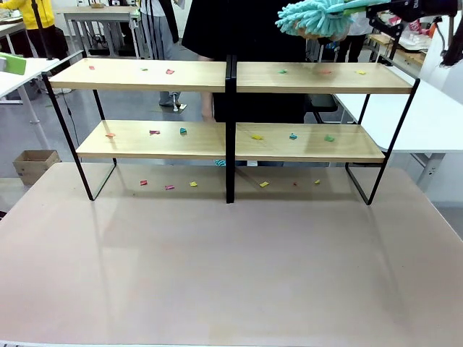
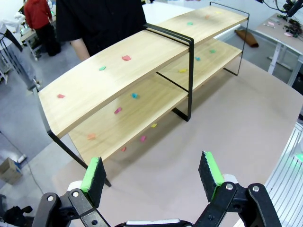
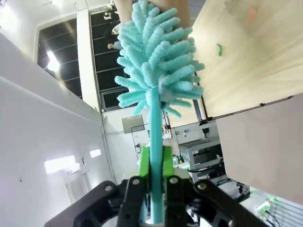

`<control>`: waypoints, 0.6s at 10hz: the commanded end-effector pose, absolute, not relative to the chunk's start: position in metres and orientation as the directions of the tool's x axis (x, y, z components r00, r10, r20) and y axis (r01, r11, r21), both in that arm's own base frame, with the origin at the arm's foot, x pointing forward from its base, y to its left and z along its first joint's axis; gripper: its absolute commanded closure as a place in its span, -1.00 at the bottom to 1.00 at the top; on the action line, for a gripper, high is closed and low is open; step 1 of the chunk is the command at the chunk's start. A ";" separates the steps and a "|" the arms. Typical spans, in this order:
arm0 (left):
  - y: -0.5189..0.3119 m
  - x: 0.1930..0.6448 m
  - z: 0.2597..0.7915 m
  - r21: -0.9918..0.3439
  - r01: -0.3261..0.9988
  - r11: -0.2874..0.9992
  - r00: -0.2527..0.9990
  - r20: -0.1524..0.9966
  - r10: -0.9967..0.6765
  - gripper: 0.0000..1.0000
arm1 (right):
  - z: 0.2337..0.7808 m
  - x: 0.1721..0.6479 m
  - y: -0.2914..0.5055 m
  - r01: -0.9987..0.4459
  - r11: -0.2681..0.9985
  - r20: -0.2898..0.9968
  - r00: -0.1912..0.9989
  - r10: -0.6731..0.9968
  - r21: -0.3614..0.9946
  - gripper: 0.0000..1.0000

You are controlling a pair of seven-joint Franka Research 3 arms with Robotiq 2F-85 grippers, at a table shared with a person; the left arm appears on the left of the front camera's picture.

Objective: Clean the shelves.
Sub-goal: Pick up the Duster when the human hands it over.

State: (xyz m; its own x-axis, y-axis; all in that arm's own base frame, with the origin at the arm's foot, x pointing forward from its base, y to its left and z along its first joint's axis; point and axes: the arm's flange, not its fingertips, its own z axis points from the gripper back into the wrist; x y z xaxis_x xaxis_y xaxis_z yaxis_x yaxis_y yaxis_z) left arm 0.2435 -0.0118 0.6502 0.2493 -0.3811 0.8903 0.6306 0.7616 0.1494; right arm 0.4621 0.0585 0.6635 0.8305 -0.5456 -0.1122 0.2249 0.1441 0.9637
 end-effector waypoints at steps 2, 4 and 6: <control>-0.012 0.244 0.650 0.152 0.626 0.765 0.251 0.889 -0.382 -1.00 | 0.680 0.434 0.046 0.150 0.166 -0.058 0.886 -0.460 0.975 1.00; -0.012 0.244 0.650 0.152 0.626 0.765 0.251 0.889 -0.382 -1.00 | 0.732 0.356 0.003 -0.031 0.246 0.110 0.944 -0.313 0.969 1.00; -0.012 0.244 0.650 0.152 0.626 0.765 0.251 0.889 -0.382 -1.00 | 0.774 0.250 -0.063 -0.163 0.370 0.208 0.975 -0.084 0.914 1.00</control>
